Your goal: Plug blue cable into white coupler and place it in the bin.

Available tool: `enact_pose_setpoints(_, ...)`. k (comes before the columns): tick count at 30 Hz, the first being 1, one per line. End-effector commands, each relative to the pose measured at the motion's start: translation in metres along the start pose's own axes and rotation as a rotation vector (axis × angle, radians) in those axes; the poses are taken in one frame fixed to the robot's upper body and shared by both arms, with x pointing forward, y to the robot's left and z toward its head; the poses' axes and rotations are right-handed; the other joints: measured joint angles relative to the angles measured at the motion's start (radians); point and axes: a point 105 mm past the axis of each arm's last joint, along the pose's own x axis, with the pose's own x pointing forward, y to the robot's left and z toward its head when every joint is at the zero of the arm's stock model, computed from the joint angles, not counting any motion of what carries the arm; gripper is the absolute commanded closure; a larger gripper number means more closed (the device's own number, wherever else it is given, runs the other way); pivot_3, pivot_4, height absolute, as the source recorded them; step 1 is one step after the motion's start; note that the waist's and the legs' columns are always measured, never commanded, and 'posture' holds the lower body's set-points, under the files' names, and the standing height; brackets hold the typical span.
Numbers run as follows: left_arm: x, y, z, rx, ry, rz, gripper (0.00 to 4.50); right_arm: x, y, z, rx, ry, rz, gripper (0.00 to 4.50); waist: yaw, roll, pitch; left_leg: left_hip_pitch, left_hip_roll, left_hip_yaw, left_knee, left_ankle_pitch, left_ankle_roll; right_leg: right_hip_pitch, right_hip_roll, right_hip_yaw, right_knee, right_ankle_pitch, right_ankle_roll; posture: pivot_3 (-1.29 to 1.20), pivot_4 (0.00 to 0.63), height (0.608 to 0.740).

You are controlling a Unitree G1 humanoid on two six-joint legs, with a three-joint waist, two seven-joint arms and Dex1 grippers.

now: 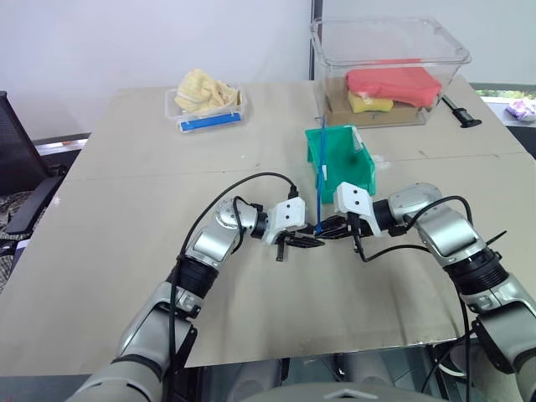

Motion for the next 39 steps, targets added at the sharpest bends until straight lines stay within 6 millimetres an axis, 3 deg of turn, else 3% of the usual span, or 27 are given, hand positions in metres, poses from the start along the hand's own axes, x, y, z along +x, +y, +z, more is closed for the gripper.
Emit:
enact_pose_setpoints(1, 0.000, -0.004, 0.020, -0.027, -0.091, -0.008, 2.90, 0.013, 0.014, -0.030, 0.142, 0.005, 0.039, 4.50, 0.000, 0.000, 0.000, 0.000, 0.000, 0.000, 0.000, 0.000, 0.000, 0.000, 0.000, 0.000, 0.000, 0.000, 0.000, 0.00, 0.150, 0.740)
enact_pose_setpoints(3, -0.006, -0.005, 0.018, -0.043, -0.092, 0.016, 2.22, 0.004, 0.009, -0.016, 0.119, -0.100, -0.009, 4.50, 0.001, 0.000, 0.000, 0.000, 0.000, 0.000, 0.000, 0.000, 0.000, 0.000, 0.000, 0.000, 0.000, 0.000, 0.000, 0.00, 0.150, 0.740)
enact_pose_setpoints(6, -0.020, -0.010, 0.014, -0.086, -0.100, 0.083, 0.89, -0.014, -0.001, 0.007, 0.092, -0.259, -0.133, 4.50, -0.003, 0.000, 0.001, 0.000, 0.000, 0.000, 0.000, 0.000, 0.000, -0.001, 0.000, 0.001, 0.000, 0.000, 0.000, 0.00, 0.150, 0.740)
enact_pose_setpoints(7, -0.026, -0.012, 0.016, -0.109, -0.122, 0.117, 0.26, -0.023, 0.002, 0.014, 0.080, -0.308, -0.156, 4.50, -0.003, 0.001, 0.001, -0.001, 0.001, 0.000, -0.001, 0.000, 0.000, -0.001, 0.000, 0.001, 0.000, 0.000, 0.000, 0.00, 0.150, 0.740)
enact_pose_setpoints(8, -0.033, -0.015, 0.018, -0.120, -0.143, 0.154, 0.12, -0.031, 0.005, 0.017, 0.077, -0.338, -0.176, 4.50, -0.002, 0.003, 0.002, -0.001, 0.001, 0.000, -0.001, 0.000, 0.000, -0.002, 0.000, 0.001, 0.000, 0.000, 0.000, 0.00, 0.150, 0.740)
enact_pose_setpoints(11, -0.048, -0.019, 0.025, -0.123, -0.204, 0.278, 0.12, -0.048, 0.018, 0.023, 0.093, -0.385, -0.211, 4.50, 0.004, 0.004, 0.004, -0.009, 0.001, 0.000, 0.000, 0.000, 0.000, -0.009, 0.000, 0.001, 0.001, 0.000, 0.000, 0.00, 0.150, 0.740)
enact_pose_setpoints(15, -0.072, -0.028, 0.038, -0.141, -0.345, 0.444, 0.12, -0.077, 0.018, 0.034, 0.115, -0.445, -0.364, 4.50, 0.010, 0.004, 0.004, -0.009, 0.001, 0.000, 0.000, 0.000, 0.000, -0.008, -0.001, 0.002, 0.000, 0.000, 0.000, 0.00, 0.150, 0.740)
enact_pose_setpoints(23, -0.103, -0.060, 0.051, -0.233, -0.479, 0.517, 0.12, -0.132, -0.036, 0.045, 0.159, -0.460, -0.792, 4.50, 0.006, 0.005, 0.005, -0.007, 0.001, 0.003, 0.000, -0.001, 0.002, -0.007, -0.001, 0.003, 0.000, 0.000, 0.000, 0.00, 0.150, 0.740)
enact_pose_setpoints(28, -0.108, -0.059, 0.065, -0.241, -0.505, 0.559, 0.12, -0.130, -0.068, 0.046, 0.186, -0.447, -0.841, 4.50, 0.007, 0.005, 0.005, -0.007, 0.001, 0.003, 0.000, 0.000, 0.000, -0.006, 0.000, 0.002, 0.000, 0.000, 0.000, 0.00, 0.150, 0.740)
enact_pose_setpoints(30, -0.105, -0.057, 0.080, -0.226, -0.526, 0.583, 0.12, -0.113, -0.089, 0.038, 0.246, -0.414, -0.803, 4.50, 0.007, 0.005, 0.005, -0.007, 0.001, 0.003, 0.000, 0.000, 0.000, -0.006, 0.000, 0.003, -0.001, 0.000, 0.000, 0.00, 0.150, 0.740)
enact_pose_setpoints(33, -0.102, -0.056, 0.092, -0.221, -0.543, 0.598, 0.12, -0.099, -0.101, 0.027, 0.292, -0.382, -0.737, 4.50, 0.000, 0.003, 0.007, -0.007, 0.001, 0.005, 0.000, 0.000, 0.000, -0.007, 0.000, 0.006, -0.001, 0.000, -0.001, 0.00, 0.150, 0.740)
enact_pose_setpoints(39, -0.104, -0.054, 0.094, -0.236, -0.560, 0.619, 0.00, -0.111, -0.116, 0.019, 0.270, -0.362, -0.764, 2.02, 0.006, 0.004, 0.008, -0.008, 0.001, 0.004, -0.001, 0.000, 0.000, -0.008, 0.000, 0.005, -0.001, 0.000, -0.001, 0.00, 0.150, 0.740)
